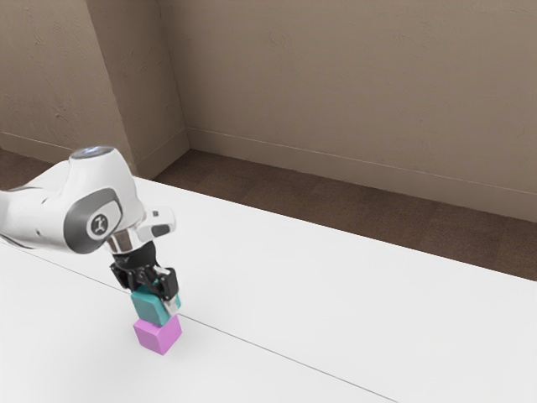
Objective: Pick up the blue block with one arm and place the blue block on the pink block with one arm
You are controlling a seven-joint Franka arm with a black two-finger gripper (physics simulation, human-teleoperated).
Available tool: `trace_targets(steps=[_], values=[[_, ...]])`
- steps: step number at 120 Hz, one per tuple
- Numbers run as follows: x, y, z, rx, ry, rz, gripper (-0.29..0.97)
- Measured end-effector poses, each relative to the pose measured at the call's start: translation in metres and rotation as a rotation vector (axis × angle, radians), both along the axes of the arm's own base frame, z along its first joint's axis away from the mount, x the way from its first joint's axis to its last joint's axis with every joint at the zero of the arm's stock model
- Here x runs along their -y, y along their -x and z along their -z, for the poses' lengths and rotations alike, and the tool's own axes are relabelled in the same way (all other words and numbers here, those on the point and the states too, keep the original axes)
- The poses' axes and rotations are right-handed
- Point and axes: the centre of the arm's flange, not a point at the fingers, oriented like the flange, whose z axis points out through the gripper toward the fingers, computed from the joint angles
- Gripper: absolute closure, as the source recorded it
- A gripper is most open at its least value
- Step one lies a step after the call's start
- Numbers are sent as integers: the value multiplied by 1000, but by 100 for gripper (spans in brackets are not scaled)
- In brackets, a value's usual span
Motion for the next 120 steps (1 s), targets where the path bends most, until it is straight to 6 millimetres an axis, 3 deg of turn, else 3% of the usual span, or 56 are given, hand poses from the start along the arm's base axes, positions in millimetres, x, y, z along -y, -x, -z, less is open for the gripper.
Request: trace_targets(steps=[37,66,73,86,98,106,120], values=[[-9,6,1,-7,-4,-56,35],[-9,4,-2,-1,5,-66,13],[-8,-12,-33,58,7,-63,10],[-21,-69,-165,240,-34,-36,6],[-41,-94,-245,289,-70,-25,4],[-48,-99,-263,256,-100,7,3],[-38,-93,-260,168,-122,77,2]])
